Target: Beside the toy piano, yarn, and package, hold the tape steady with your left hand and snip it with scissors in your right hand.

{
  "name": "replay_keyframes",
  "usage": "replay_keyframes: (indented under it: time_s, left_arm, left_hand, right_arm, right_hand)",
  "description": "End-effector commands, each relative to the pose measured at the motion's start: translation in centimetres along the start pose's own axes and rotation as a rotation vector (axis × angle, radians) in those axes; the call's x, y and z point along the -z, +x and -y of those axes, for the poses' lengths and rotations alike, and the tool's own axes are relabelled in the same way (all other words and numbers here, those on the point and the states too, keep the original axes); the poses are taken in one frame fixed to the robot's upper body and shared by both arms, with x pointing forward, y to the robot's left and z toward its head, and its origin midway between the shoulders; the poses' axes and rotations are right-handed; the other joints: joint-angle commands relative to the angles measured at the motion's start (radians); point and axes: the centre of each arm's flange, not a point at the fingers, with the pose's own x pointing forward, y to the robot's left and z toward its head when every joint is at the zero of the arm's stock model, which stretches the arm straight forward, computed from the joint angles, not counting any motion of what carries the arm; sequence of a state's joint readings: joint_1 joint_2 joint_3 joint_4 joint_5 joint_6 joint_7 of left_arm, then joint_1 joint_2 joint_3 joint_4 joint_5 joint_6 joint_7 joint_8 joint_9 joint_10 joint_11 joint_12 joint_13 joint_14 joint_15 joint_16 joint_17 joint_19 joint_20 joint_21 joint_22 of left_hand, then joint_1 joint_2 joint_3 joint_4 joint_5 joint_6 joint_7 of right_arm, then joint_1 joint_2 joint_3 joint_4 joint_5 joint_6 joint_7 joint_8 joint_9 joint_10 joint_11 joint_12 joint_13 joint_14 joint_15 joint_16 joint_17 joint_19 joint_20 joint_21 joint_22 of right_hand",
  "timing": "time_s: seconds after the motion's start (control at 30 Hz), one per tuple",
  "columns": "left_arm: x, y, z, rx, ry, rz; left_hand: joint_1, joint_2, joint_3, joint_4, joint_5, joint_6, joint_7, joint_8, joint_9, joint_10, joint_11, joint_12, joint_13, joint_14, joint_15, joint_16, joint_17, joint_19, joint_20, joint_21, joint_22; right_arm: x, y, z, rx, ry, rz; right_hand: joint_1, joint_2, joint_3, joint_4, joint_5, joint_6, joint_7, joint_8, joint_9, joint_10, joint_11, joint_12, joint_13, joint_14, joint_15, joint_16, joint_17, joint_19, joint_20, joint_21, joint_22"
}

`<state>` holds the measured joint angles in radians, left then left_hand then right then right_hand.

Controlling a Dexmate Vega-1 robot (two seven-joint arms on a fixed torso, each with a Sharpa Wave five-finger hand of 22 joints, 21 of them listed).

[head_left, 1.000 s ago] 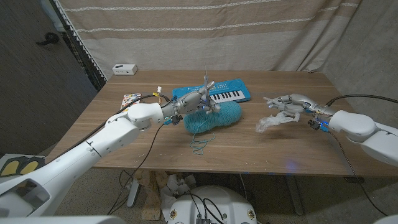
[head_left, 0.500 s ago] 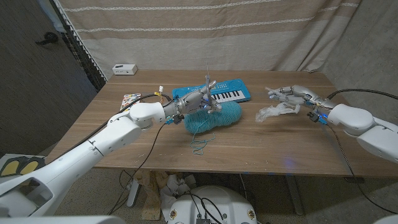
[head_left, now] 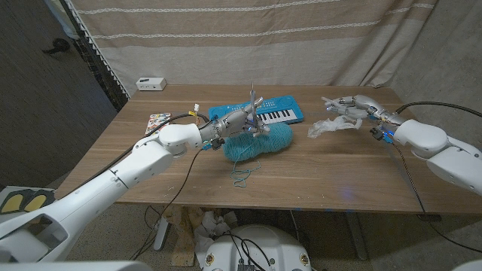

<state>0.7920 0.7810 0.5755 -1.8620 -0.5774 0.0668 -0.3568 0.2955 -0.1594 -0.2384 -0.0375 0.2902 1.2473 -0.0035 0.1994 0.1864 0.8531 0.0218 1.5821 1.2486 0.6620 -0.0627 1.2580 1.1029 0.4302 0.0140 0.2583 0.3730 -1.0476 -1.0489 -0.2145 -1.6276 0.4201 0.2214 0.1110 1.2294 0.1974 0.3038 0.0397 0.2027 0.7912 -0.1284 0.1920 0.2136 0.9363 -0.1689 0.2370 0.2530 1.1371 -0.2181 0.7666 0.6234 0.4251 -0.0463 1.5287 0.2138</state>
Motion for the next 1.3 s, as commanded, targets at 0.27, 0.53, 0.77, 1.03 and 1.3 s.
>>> replay_keyframes:
  time_s: [0.27,0.53,0.77,1.03,1.3]
  left_arm:
    - [-0.1,0.6,0.4,0.003,0.000,0.013]
    - [-0.2,0.9,0.7,0.004,-0.001,0.020]
    - [-0.2,1.0,1.1,0.000,-0.005,0.030]
    - [-0.3,1.3,1.3,-0.002,0.004,0.050]
    - [-0.2,1.4,1.5,-0.006,-0.001,0.062]
  left_hand:
    - [-0.002,-0.002,-0.107,-0.074,0.005,0.104,0.101,0.004,0.001,0.148,-0.139,0.006,0.001,0.008,-0.089,0.014,0.014,0.005,0.001,-0.004,0.004]
    - [-0.002,-0.002,-0.107,-0.073,0.006,0.105,0.101,0.004,0.001,0.145,-0.141,0.005,0.001,0.009,-0.090,0.014,0.013,0.005,0.001,-0.004,0.005]
    - [-0.002,-0.003,-0.107,-0.073,0.006,0.105,0.098,0.004,0.001,0.147,-0.138,0.006,0.001,0.010,-0.090,0.013,0.010,0.005,0.000,-0.004,0.005]
    - [-0.002,-0.004,-0.107,-0.074,0.005,0.106,0.098,0.005,0.001,0.150,-0.141,0.006,0.001,0.009,-0.091,0.016,0.016,0.006,0.001,-0.003,0.006]
    - [-0.002,-0.004,-0.108,-0.074,0.005,0.106,0.099,0.005,0.001,0.150,-0.143,0.005,0.001,0.009,-0.090,0.017,0.017,0.006,-0.001,-0.003,0.006]
  right_arm:
    - [-1.4,2.0,1.0,0.098,0.024,0.033]
    - [-1.6,2.5,2.0,0.149,0.035,0.049]
    - [-1.7,2.7,2.3,0.167,0.039,0.055]
    - [-2.0,3.2,2.5,0.197,0.052,0.060]
    - [-2.2,3.6,2.8,0.237,0.073,0.060]
  right_hand:
    - [0.012,0.004,0.007,-0.004,-0.007,0.005,0.014,0.002,0.003,0.010,0.017,0.006,0.005,-0.003,-0.014,0.004,0.001,0.014,-0.159,0.008,0.000]
    - [0.012,0.003,0.008,-0.005,-0.009,0.006,0.016,0.002,0.003,0.011,0.025,0.005,0.006,-0.003,-0.013,0.004,-0.001,0.015,-0.159,0.008,-0.002]
    - [0.016,0.002,0.010,-0.009,-0.009,0.005,0.018,0.001,0.003,0.012,0.026,0.004,0.006,-0.004,-0.013,0.003,-0.004,0.016,-0.159,0.008,-0.003]
    - [0.016,0.002,0.011,-0.010,-0.011,0.007,0.021,0.001,0.003,0.014,0.028,0.004,0.007,-0.003,-0.014,0.004,-0.006,0.017,-0.159,0.008,-0.004]
    - [0.017,0.002,0.012,-0.011,-0.011,0.007,0.025,0.001,0.002,0.015,0.028,0.003,0.007,-0.005,-0.014,0.000,-0.011,0.018,-0.159,0.008,-0.005]
